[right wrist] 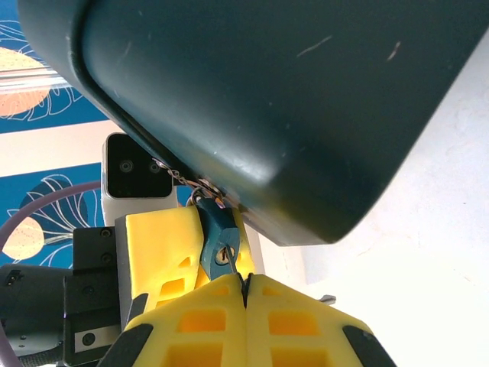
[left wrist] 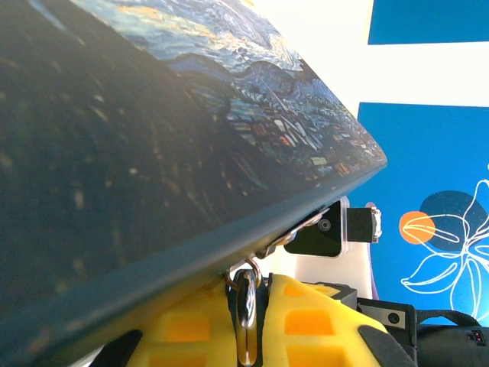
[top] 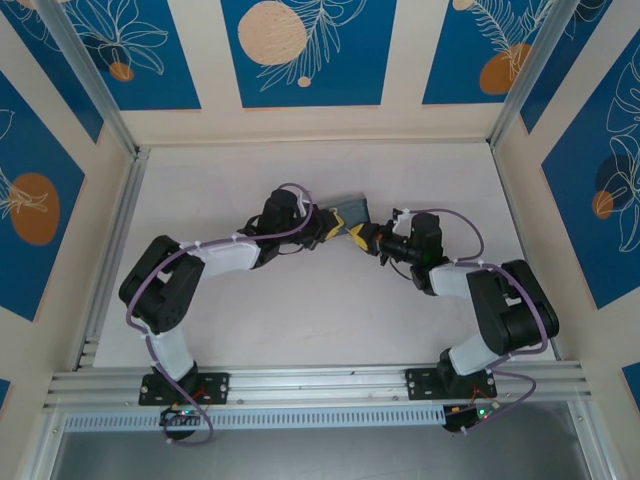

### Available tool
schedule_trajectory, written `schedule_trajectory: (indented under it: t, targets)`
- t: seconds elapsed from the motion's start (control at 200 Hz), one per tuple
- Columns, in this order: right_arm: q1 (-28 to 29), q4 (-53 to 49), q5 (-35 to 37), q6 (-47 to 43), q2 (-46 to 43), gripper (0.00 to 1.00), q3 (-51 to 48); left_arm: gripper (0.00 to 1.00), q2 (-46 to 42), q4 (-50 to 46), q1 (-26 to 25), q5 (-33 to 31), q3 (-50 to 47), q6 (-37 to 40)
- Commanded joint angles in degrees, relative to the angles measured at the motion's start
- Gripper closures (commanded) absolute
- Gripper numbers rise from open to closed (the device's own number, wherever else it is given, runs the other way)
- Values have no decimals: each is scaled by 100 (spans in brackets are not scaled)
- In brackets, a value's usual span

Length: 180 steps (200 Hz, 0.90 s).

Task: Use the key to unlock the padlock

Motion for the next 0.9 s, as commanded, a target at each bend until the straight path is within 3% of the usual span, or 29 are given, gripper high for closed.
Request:
schedule_trajectory:
  t: [0.0, 0.335, 0.895]
  targets:
    - [59, 474, -39, 211, 158, 100, 185, 100, -66, 269, -16, 208, 87, 176]
    - [130, 986, -217, 473, 472, 100, 213, 100, -37, 251, -41, 191, 96, 175]
    - [69, 792, -378, 206, 300, 100, -65, 100, -72, 155, -41, 135, 139, 206]
